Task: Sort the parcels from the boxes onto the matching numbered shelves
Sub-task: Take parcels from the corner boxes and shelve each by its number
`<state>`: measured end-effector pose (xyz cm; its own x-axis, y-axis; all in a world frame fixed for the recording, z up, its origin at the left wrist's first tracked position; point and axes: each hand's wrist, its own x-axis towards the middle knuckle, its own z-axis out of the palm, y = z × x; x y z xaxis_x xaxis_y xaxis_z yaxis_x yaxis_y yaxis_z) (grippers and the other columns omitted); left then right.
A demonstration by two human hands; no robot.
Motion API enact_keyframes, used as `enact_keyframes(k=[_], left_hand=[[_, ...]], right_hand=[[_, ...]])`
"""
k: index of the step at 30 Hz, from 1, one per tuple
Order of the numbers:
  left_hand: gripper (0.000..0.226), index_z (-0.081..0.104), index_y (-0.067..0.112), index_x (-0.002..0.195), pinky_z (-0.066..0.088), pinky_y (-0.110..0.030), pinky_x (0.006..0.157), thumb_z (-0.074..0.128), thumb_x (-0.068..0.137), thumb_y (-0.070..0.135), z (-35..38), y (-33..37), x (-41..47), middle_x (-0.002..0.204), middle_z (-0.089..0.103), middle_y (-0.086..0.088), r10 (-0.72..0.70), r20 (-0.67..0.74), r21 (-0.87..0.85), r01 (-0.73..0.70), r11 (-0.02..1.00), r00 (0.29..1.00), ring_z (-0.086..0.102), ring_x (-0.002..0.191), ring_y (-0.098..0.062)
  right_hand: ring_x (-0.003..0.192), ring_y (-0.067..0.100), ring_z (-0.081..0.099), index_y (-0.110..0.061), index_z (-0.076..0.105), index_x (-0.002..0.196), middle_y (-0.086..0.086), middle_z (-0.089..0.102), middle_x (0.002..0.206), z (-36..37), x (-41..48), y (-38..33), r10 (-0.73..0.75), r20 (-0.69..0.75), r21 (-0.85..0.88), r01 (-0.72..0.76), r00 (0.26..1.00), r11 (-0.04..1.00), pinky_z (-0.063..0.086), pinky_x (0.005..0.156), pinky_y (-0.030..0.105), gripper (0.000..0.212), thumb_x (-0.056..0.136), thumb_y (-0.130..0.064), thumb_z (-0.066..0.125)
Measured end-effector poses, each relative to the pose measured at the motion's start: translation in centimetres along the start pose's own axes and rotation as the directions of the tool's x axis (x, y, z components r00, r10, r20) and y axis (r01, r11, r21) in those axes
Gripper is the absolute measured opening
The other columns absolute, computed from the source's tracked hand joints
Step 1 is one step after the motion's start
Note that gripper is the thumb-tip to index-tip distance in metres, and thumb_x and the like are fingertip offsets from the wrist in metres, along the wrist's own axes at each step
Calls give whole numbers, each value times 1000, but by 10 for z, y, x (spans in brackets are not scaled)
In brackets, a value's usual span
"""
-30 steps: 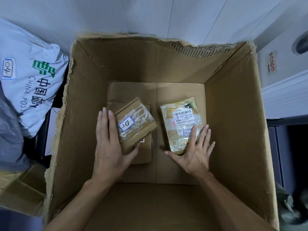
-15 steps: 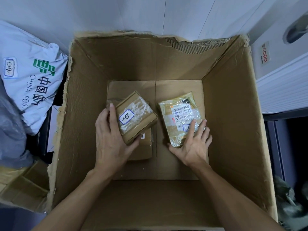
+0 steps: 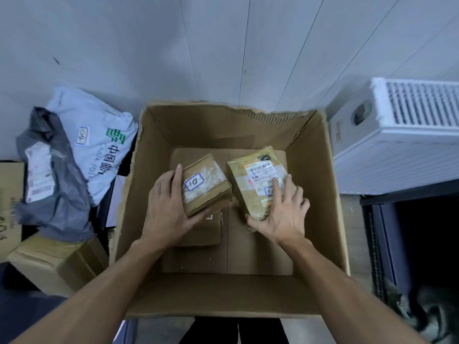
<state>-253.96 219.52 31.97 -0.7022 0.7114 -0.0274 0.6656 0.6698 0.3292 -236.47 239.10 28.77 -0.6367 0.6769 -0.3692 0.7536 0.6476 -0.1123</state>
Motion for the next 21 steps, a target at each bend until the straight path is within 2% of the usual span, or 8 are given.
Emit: enact_keyframes(k=[6, 12, 17, 21], left_hand=[[114, 28, 1, 153, 39, -51, 106, 44, 74, 81, -70, 25, 7, 137, 44, -20, 31, -14, 68, -30, 997, 999, 43, 127, -36], [110, 30, 2, 152, 39, -51, 107, 45, 76, 80, -133, 58, 10, 139, 44, -18, 85, -53, 76, -81, 994, 995, 40, 129, -33], [107, 34, 2, 149, 40, -52, 108, 50, 74, 77, -180, 81, 8, 138, 45, -18, 122, -75, 55, -118, 991, 990, 41, 128, -33], [107, 37, 1, 146, 41, -51, 108, 52, 71, 75, -217, 91, 5, 138, 46, -18, 142, -56, 34, -140, 989, 988, 44, 128, -35]], right_hand=[[140, 42, 21, -15, 8, 159, 16, 5, 164, -71, -24, 2, -83, -53, -32, 82, 995, 996, 24, 109, 54, 127, 62, -91, 37], [130, 44, 35, -14, 38, 147, 18, 30, 156, -137, -54, -2, -99, -172, 3, 101, 980, 995, 33, 102, 56, 116, 58, -89, 41], [128, 43, 38, -13, 41, 142, 16, 37, 149, -194, -72, -11, -96, -242, 63, 114, 966, 991, 36, 102, 57, 114, 58, -89, 44], [131, 41, 35, -15, 35, 146, 13, 34, 150, -243, -86, -22, -91, -280, 83, 119, 956, 989, 32, 105, 56, 117, 57, -90, 44]])
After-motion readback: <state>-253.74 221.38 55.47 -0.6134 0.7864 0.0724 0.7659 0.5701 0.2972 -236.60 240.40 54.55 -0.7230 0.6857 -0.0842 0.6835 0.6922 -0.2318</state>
